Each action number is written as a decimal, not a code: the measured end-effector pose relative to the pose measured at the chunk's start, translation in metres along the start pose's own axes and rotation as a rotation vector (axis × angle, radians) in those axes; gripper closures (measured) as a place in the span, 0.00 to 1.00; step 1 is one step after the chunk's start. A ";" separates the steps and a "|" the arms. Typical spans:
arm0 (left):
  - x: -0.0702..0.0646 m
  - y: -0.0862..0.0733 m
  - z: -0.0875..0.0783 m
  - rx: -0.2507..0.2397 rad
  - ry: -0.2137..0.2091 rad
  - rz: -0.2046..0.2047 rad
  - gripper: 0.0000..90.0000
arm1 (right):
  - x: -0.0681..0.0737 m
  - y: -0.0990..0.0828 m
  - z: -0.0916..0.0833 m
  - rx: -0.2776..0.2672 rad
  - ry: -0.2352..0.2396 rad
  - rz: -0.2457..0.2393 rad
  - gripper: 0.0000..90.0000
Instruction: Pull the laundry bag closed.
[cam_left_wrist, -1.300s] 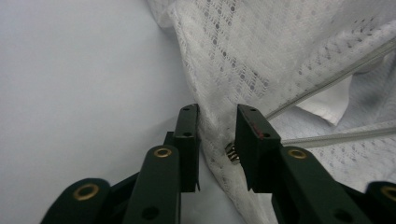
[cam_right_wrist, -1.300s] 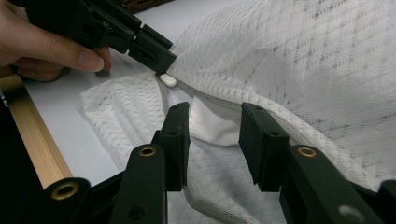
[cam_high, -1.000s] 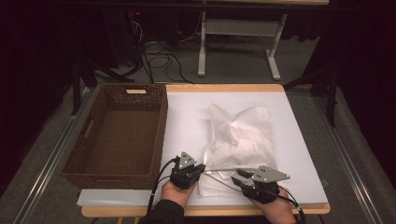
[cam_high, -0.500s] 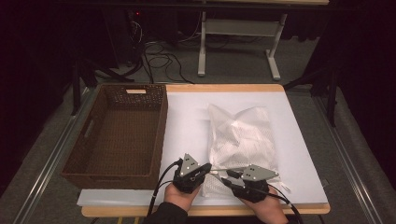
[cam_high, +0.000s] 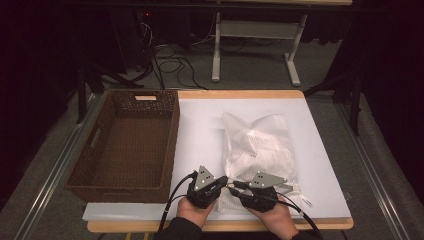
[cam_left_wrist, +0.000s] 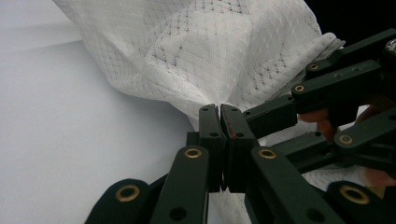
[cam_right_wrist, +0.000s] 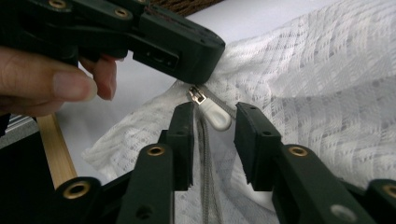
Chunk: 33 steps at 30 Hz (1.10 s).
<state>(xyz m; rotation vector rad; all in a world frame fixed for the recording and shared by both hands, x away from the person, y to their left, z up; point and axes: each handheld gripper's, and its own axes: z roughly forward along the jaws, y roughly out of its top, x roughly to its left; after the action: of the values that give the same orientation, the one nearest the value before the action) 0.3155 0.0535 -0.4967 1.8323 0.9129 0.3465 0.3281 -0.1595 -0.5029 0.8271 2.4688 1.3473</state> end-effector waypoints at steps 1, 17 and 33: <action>0.000 0.000 0.000 0.000 0.001 0.000 0.98 | 0.000 0.000 0.000 -0.002 0.000 -0.001 0.81; 0.004 -0.001 0.000 -0.005 0.015 -0.024 0.98 | 0.012 0.004 -0.001 -0.025 0.001 -0.050 0.94; 0.005 -0.001 -0.003 -0.020 0.016 -0.036 0.97 | 0.014 0.001 0.008 -0.004 0.002 -0.048 0.91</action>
<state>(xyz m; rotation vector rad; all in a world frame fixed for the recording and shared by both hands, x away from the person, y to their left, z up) 0.3172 0.0593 -0.4968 1.7947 0.9485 0.3474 0.3201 -0.1455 -0.5052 0.7611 2.4698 1.3369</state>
